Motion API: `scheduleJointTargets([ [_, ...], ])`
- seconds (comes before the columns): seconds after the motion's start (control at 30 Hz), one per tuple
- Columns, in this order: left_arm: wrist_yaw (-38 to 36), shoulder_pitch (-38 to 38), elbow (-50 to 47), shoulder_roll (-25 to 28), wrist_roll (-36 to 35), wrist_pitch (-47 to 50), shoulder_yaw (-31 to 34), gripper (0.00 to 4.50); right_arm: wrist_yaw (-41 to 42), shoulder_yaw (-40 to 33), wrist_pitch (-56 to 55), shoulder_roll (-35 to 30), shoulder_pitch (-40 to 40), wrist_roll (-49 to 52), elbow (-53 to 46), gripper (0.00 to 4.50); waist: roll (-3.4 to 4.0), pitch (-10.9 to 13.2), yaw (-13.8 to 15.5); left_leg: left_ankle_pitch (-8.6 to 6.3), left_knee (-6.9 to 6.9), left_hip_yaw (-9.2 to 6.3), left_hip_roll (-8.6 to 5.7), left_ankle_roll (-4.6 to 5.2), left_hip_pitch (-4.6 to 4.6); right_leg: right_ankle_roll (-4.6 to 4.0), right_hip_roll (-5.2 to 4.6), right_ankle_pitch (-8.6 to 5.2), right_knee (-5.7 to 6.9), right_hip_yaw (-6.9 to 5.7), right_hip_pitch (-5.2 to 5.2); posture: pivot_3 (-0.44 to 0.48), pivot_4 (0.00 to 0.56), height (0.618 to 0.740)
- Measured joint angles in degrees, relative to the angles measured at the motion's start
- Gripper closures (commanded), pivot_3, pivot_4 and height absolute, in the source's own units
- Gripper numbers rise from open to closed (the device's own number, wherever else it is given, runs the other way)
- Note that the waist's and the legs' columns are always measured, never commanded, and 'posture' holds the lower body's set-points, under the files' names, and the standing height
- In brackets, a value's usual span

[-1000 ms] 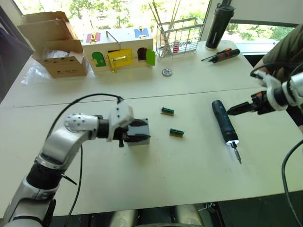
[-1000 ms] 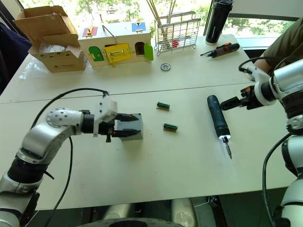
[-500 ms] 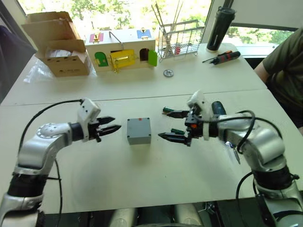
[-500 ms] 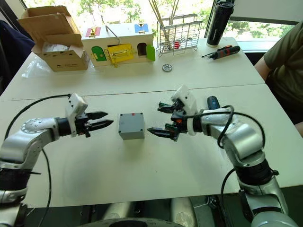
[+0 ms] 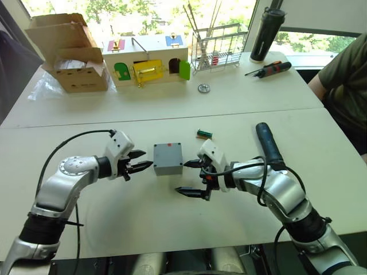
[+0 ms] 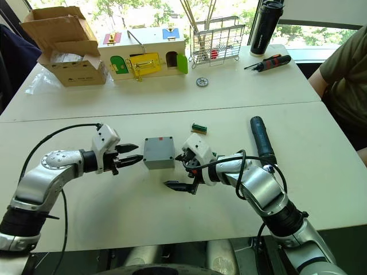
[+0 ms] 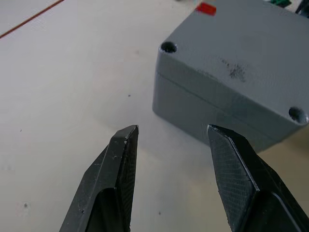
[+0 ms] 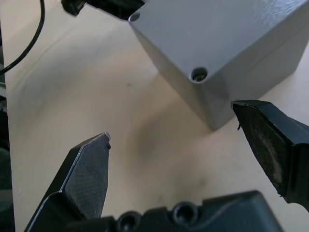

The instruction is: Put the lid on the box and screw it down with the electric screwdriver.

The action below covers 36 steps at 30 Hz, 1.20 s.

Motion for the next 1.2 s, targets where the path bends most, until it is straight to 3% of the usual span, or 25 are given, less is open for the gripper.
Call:
scheduleJointTargets([
  [0.37,0.23,-9.23,13.92,-5.35,6.96,-8.21,-3.52,2.20,-3.45,0.38,6.29,6.18,-0.52,1.87,-0.19,0.02,-0.01,-0.01,-0.15,0.00,0.02,0.00,-0.02,0.00,0.00,0.00,0.05,0.00,0.06,-0.08,-0.04,0.000,0.150,0.740],
  [0.57,-1.30,-10.28,17.46,-4.69,8.60,-10.89,-3.93,2.20,-2.70,-2.02,7.57,1.91,-1.80,3.39,-3.34,0.02,-0.01,-0.01,-0.18,0.00,0.03,0.00,-0.03,0.00,-0.01,0.00,0.06,0.00,0.07,-0.08,-0.05,0.000,0.150,0.740],
  [0.7,-4.69,-8.12,14.88,0.99,8.07,-9.88,-2.52,2.20,1.06,-3.78,4.03,-6.25,-3.73,2.57,-4.33,0.02,-0.01,-0.01,-0.35,0.00,-0.03,0.01,-0.01,0.00,-0.01,0.00,0.01,0.00,0.06,-0.08,-0.08,0.000,0.150,0.740],
  [0.77,-6.79,-4.69,10.73,3.71,6.44,-7.56,-1.00,2.20,2.45,-2.77,-1.34,-7.36,-5.81,-0.19,-0.43,0.02,-0.01,-0.01,-0.77,0.00,-0.09,0.04,0.04,0.01,0.01,0.00,0.03,0.00,0.06,-0.05,-0.10,0.000,0.150,0.740],
  [0.97,-8.75,2.35,1.18,5.38,2.24,-1.39,-0.08,2.20,5.12,1.63,-13.89,-3.69,-10.60,-6.94,15.32,0.02,-0.01,-0.01,-0.23,0.00,-0.07,0.02,0.03,0.00,0.01,0.00,0.01,0.00,0.06,-0.03,-0.08,0.000,0.150,0.740],
  [1.2,-3.97,2.66,-1.08,1.80,2.32,0.53,-0.03,2.20,10.12,3.99,-20.52,-0.06,-12.30,-9.26,21.49,0.02,-0.01,-0.01,-0.14,0.00,-0.01,0.03,0.00,0.00,0.00,0.00,0.05,0.00,0.06,-0.07,-0.06,0.000,0.150,0.740],
])
